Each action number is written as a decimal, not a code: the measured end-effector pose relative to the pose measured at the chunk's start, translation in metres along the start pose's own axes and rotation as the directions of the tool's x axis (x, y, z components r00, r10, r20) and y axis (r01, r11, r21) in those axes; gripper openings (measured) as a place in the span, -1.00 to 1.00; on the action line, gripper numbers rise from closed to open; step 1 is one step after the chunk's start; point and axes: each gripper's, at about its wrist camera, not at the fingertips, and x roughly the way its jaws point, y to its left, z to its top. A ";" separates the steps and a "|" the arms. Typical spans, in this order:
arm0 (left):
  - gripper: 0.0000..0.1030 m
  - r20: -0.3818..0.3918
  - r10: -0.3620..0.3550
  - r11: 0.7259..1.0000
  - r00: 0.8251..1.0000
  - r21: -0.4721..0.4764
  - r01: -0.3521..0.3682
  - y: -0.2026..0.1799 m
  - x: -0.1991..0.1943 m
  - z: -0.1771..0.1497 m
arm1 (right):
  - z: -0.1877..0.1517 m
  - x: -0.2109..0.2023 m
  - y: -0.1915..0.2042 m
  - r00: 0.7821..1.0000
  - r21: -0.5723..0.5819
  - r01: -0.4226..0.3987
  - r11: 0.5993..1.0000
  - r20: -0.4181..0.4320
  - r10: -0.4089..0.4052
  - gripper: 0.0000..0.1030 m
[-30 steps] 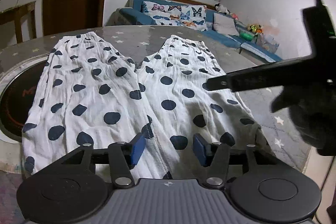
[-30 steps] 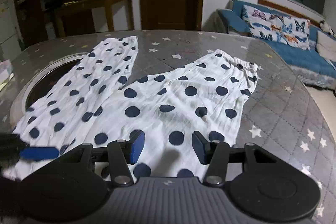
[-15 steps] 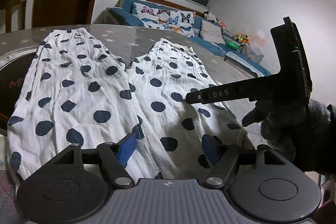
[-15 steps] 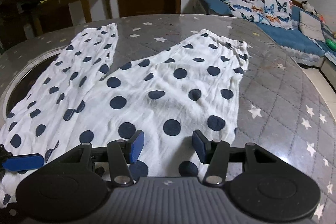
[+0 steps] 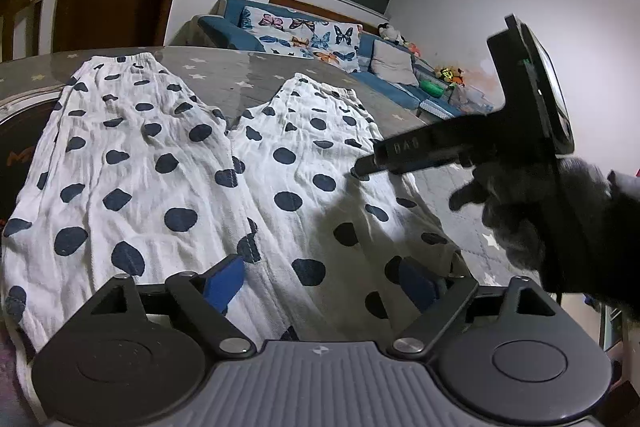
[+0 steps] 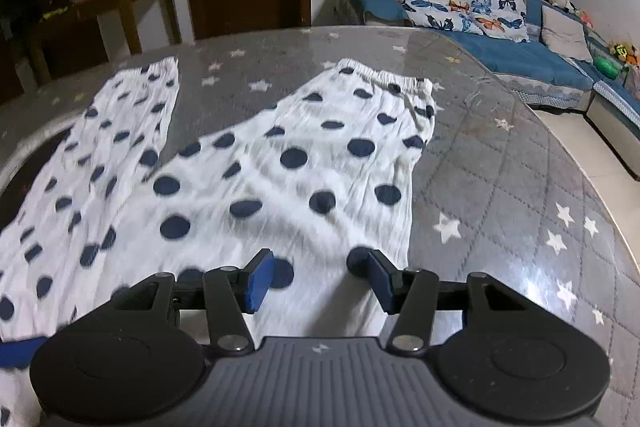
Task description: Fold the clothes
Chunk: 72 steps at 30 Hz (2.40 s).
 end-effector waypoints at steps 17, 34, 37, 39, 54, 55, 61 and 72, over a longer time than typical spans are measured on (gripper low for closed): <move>0.91 -0.013 0.037 0.999 0.999 0.036 -0.036 -0.011 0.004 -0.001 | 0.001 0.008 -0.020 1.000 0.027 -0.008 1.000 0.003 0.008 0.02; 0.98 -0.051 0.160 0.982 0.986 0.105 -0.154 -0.034 0.011 -0.003 | 0.007 0.023 -0.030 0.991 0.005 -0.115 0.993 0.063 0.114 0.02; 0.98 -0.060 0.172 0.980 0.983 0.108 -0.165 -0.037 0.013 -0.002 | 0.005 0.021 -0.037 0.990 -0.005 -0.121 0.993 0.067 0.121 0.02; 0.98 -0.067 0.179 0.979 0.981 0.109 -0.171 -0.039 0.015 -0.001 | 0.004 0.020 -0.040 0.990 -0.017 -0.122 0.992 0.065 0.122 0.02; 0.98 -0.056 0.215 0.969 0.975 0.141 -0.205 -0.055 0.013 0.011 | 0.032 0.029 -0.057 0.976 -0.065 -0.166 0.984 0.130 0.173 0.02; 0.98 -0.056 0.213 0.968 0.975 0.144 -0.203 -0.057 0.013 0.011 | 0.034 0.032 -0.057 0.976 -0.070 -0.167 0.983 0.129 0.175 0.02; 0.98 -0.072 0.194 0.971 0.978 0.158 -0.181 -0.066 0.019 0.013 | 0.057 0.046 -0.051 0.973 -0.134 -0.174 0.976 0.131 0.192 0.02; 0.96 -0.094 0.036 0.980 0.995 0.199 -0.016 -0.091 0.016 0.011 | 0.095 0.108 -0.066 0.992 -0.140 -0.086 0.986 0.076 0.098 0.02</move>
